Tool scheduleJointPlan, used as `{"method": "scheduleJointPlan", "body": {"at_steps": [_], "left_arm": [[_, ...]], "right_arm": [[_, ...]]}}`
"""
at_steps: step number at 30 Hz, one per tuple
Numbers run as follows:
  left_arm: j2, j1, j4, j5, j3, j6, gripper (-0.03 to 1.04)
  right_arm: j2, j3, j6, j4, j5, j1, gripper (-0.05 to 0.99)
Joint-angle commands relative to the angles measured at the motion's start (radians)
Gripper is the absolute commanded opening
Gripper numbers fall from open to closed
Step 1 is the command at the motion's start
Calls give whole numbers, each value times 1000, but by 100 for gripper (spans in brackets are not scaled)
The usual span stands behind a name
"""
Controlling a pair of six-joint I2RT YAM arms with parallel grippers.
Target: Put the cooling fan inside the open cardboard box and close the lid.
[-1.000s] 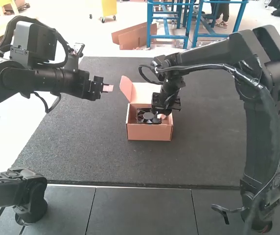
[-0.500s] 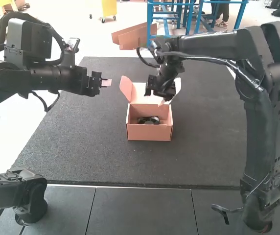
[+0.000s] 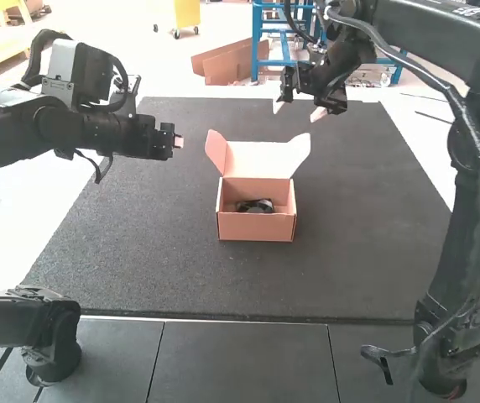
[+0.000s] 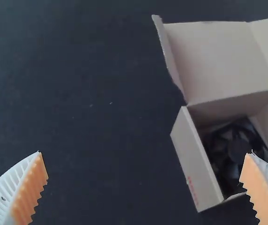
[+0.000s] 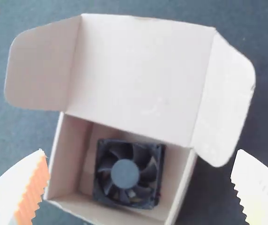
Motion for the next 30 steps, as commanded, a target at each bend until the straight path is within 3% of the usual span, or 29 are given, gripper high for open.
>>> {"method": "scheduleJointPlan", "body": {"at_steps": [1, 3, 10, 19, 30], "left_arm": [[37, 42, 10, -22, 62, -13, 97], [69, 65, 19, -22, 72, -12, 97], [170, 92, 68, -23, 106, -10, 97], [321, 94, 136, -23, 157, -10, 97], [474, 97, 197, -31, 224, -12, 97]], "right_arm": [[-148, -145, -152, 77, 83, -11, 89], [-226, -258, -158, 169, 126, -9, 90], [-455, -597, -115, 508, 154, -9, 90], [-481, -711, -74, 663, 157, -17, 91], [-343, -657, -60, 705, 146, -51, 91]]}}
